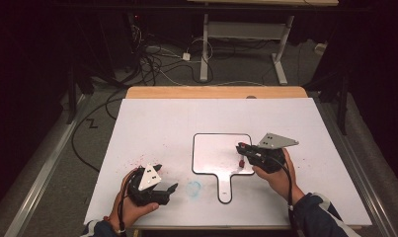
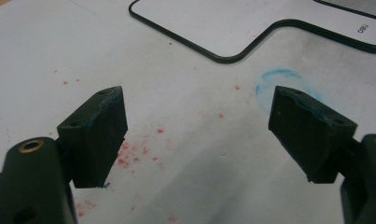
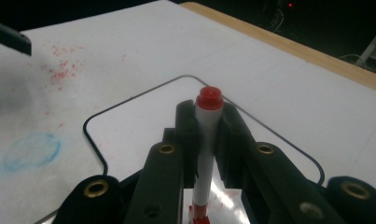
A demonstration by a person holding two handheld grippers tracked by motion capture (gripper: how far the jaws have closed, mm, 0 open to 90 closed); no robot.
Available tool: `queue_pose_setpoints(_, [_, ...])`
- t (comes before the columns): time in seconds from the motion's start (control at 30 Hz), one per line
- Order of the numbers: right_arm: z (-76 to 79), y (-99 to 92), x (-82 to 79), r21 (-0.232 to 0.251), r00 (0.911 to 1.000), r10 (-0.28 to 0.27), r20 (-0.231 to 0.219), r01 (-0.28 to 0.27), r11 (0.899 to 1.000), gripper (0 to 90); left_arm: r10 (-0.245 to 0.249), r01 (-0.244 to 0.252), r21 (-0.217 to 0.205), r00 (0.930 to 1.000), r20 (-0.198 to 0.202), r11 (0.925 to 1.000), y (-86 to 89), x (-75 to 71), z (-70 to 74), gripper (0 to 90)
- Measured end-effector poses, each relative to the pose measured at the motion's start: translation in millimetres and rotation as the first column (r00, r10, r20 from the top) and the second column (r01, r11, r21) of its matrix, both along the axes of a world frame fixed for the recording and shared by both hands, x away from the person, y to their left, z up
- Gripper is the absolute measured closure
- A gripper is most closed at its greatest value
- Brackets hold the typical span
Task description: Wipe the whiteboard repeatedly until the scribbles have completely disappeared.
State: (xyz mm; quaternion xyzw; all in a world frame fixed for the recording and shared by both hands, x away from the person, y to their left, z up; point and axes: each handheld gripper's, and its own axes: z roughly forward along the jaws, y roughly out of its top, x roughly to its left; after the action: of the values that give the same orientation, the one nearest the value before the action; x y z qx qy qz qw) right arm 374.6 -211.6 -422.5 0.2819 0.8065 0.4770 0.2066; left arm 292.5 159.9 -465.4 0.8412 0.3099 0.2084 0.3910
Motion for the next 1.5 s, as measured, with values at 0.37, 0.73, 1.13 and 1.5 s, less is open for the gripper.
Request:
queue_pose_setpoints(0.37, [-3.1,5.7,13.5,0.013,0.9992,-0.027,0.03,0.026,1.0,81.4,0.003,-0.003,-0.003,1.0,-0.005,1.0,2.4,0.0,-0.3,18.7])
queue_pose_setpoints(0.73, [-3.9,-0.2,25.5,-0.06,0.988,-0.105,0.114,0.112,0.992,81.5,-0.003,0.003,-0.001,1.0,-0.007,1.0,0.5,0.7,-0.7,18.7])
queue_pose_setpoints(1.13, [-4.8,10.3,17.0,-0.029,0.9961,-0.012,0.088,0.014,0.999,81.5,0.005,-0.005,0.004,1.0,0.006,1.0,0.3,-0.2,0.3,18.6])
queue_pose_setpoints(1.5, [-6.4,-0.6,31.6,0.054,0.9986,-0.042,0.033,0.04,0.998,81.4,0.01,-0.01,0.002,0.9999,0.004,0.9999,1.5,0.2,-0.1,18.7])
